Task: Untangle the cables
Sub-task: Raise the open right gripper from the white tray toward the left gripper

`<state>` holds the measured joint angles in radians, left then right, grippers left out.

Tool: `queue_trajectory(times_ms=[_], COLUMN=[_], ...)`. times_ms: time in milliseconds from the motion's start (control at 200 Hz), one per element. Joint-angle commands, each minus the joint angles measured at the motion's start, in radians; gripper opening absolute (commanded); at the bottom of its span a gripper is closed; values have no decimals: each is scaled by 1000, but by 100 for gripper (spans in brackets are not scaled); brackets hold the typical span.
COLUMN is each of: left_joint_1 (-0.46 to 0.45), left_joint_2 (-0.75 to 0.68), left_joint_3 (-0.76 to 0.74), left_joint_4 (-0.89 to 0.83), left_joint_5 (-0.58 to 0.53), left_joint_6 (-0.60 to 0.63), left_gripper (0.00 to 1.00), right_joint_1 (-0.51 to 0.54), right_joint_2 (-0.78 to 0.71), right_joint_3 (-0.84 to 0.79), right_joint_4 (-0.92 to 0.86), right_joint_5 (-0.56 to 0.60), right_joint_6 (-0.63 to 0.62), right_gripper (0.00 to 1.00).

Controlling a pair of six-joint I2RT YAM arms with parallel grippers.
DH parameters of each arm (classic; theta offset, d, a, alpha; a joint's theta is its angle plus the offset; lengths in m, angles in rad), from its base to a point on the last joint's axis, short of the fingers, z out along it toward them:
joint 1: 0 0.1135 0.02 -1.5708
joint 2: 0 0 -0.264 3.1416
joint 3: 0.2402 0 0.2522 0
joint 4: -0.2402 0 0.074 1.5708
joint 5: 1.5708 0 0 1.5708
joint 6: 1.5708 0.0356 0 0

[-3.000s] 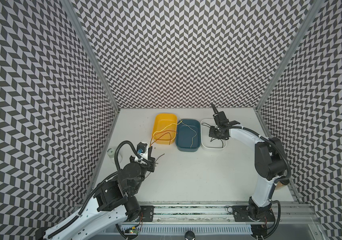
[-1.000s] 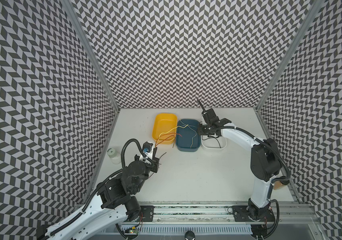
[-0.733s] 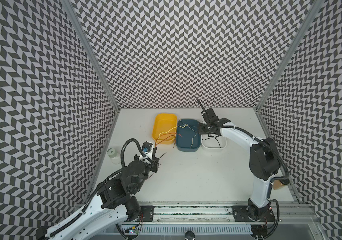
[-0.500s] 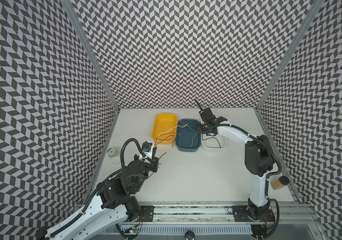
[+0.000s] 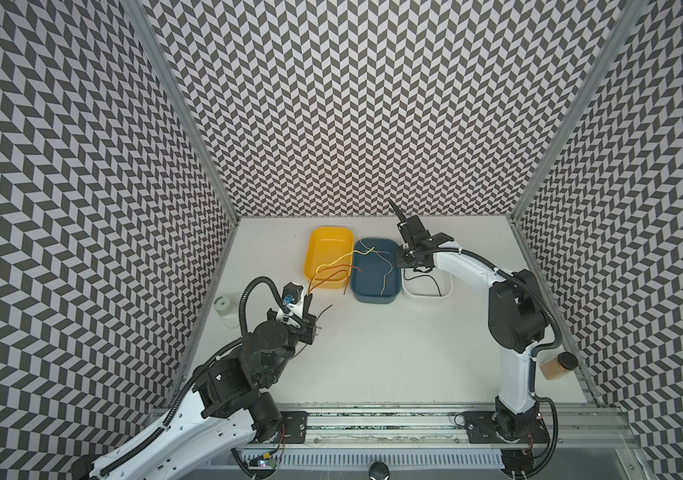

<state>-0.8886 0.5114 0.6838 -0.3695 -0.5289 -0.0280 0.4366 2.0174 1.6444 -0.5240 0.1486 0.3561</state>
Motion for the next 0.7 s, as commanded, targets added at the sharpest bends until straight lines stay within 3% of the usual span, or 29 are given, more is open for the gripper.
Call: queue_trajectory(times_ms=[0, 245, 696], left_joint_1=[7, 7, 7], left_joint_2=[-13, -12, -11], left_joint_3=[2, 2, 3], left_joint_4=[12, 11, 7], left_joint_5=[3, 4, 3], left_joint_6=[-16, -16, -16], left_gripper=[0, 0, 0], right_joint_1=[-14, -77, -130], right_joint_2=[-89, -200, 53], right_joint_3=[-44, -245, -101], right_joint_4=[4, 161, -10], right_joint_5=[37, -13, -185], right_joint_6=[17, 105, 119], right_gripper=[0, 0, 0])
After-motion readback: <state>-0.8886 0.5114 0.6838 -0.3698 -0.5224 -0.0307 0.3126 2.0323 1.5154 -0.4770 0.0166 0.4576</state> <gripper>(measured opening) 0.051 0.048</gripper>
